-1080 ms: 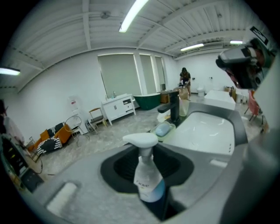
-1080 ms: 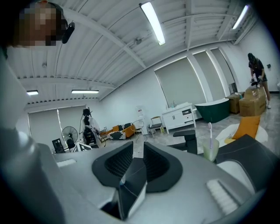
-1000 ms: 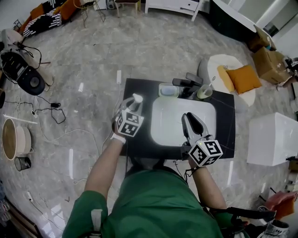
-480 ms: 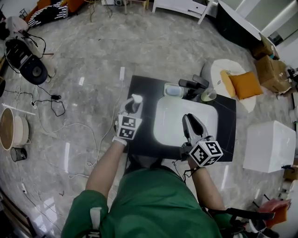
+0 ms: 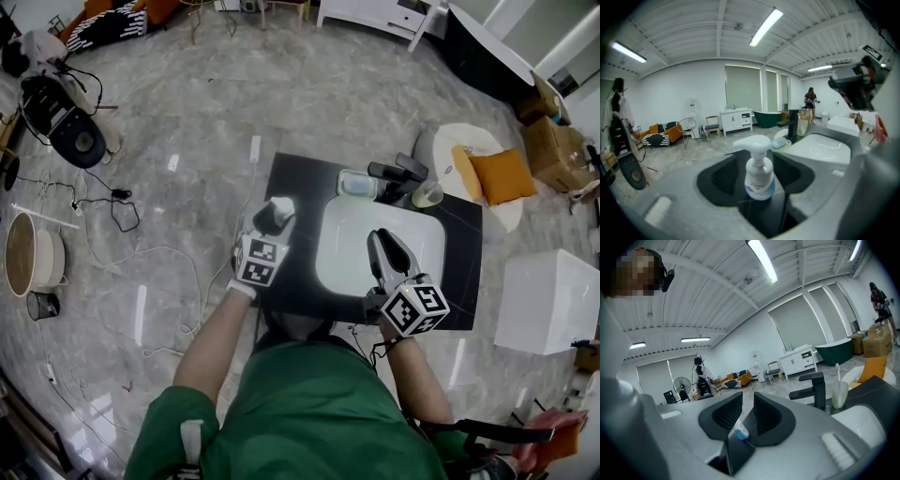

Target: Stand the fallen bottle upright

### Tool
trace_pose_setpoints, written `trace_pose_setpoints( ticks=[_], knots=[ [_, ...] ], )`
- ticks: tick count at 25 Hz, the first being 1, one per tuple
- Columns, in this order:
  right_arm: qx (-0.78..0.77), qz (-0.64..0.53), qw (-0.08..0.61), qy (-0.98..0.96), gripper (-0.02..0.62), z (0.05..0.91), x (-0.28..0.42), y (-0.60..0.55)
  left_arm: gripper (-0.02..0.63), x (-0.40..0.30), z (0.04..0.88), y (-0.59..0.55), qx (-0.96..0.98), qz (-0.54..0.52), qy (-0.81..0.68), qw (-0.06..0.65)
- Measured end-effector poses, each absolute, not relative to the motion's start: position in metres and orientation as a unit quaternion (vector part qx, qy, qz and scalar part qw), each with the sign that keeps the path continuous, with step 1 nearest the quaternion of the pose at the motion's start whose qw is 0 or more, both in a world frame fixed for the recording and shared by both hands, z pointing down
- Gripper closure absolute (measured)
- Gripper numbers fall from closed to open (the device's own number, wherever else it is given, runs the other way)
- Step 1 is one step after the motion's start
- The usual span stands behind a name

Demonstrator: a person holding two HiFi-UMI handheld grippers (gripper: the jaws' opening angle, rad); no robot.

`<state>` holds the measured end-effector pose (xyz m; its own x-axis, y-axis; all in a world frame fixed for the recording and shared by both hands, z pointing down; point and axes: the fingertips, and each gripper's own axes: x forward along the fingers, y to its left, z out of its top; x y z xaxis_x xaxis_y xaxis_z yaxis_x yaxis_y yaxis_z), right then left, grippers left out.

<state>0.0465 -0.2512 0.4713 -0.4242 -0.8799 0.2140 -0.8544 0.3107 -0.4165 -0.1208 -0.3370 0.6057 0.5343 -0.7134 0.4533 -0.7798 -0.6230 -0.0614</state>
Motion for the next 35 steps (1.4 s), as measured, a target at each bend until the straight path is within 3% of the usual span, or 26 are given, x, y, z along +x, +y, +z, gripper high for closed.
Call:
trace_pose_setpoints(
  ticks=[10, 21, 35],
  knots=[
    [-0.541, -0.22, 0.001, 0.812, 0.521, 0.46, 0.05, -0.26, 0.405, -0.145, 0.532, -0.328, 0.859, 0.147, -0.476, 0.114],
    [-0.532, -0.13, 0.034, 0.836, 0.522, 0.391, 0.05, -0.268, 0.531, -0.135, 0.417, -0.312, 0.87, 0.079, -0.482, 0.065],
    [-0.515, 0.003, 0.046, 0.856, 0.529, 0.316, 0.044, -0.258, 0.54, -0.132, 0.311, -0.285, 0.863, 0.009, -0.505, -0.006]
  ],
)
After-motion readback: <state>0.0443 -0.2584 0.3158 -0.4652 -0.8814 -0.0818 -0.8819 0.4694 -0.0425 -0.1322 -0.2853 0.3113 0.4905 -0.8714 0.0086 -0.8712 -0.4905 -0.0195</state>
